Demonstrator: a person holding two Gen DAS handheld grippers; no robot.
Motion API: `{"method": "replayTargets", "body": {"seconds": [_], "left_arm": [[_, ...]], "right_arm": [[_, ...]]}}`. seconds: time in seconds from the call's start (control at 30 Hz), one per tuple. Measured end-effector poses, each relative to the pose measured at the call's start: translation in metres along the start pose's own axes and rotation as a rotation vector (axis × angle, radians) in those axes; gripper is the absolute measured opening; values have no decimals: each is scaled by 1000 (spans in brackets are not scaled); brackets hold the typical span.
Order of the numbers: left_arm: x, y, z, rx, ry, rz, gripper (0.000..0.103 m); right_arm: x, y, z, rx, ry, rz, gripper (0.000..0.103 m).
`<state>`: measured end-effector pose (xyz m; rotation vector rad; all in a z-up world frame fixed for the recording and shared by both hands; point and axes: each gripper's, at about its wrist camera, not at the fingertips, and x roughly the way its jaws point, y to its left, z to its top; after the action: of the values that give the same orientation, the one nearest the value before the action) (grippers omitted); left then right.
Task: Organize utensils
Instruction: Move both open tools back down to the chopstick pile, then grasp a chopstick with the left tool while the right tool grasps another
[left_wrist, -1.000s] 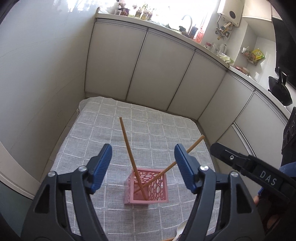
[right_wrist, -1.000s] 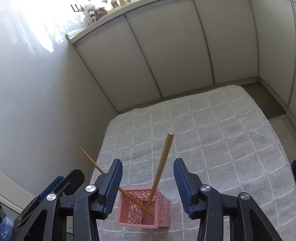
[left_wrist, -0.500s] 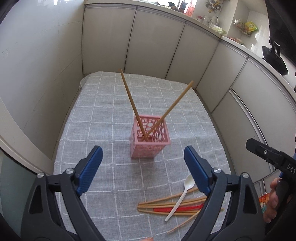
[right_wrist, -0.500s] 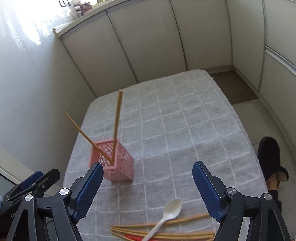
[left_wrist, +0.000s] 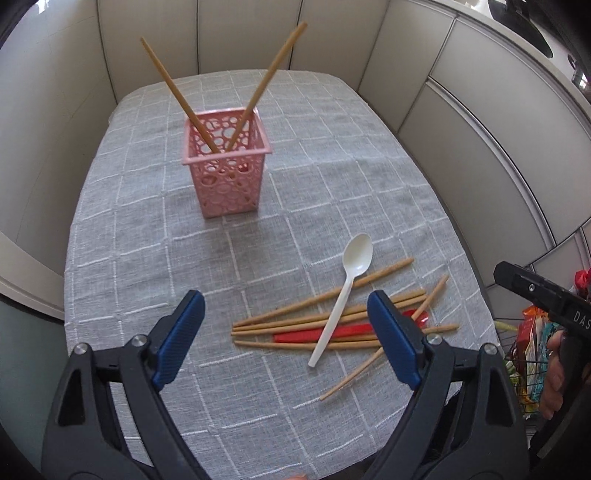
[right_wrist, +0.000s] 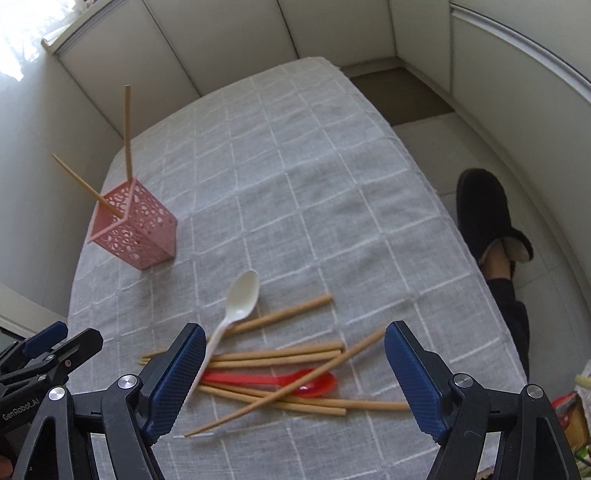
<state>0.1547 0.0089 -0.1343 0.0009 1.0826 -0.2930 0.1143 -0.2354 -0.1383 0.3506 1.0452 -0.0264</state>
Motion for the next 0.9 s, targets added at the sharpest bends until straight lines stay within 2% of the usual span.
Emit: {"method": "replayTargets", "body": {"seconds": [0.13,0.27,0.33,0.4,0.47,0.6,0.8,0.9], "left_arm": [[17,-18,1,34,41,-20,90],[33,-43,4,97,61,-52,89],[41,-54,7,120,84,-115,82],[53,-67,10,144,121,-167,66],[66,-83,12,192,146,-185,54],[93,-109,14,325,178,-152,36],[123,-127,19,421,206,-94,24],[131,-133,21,455,216,-84,22]], "right_arm": [[5,-20,-10,35,20,-34,84],[17,-40,-14,87,53,-27,84],[23,-49,-15,106,66,-26,84],[27,-55,-15,122,73,-21,84],[32,-62,-14,135,81,-17,84],[41,-72,-11,156,98,-11,84],[56,-80,-10,174,130,1,84],[63,-83,-10,182,144,4,84]]}}
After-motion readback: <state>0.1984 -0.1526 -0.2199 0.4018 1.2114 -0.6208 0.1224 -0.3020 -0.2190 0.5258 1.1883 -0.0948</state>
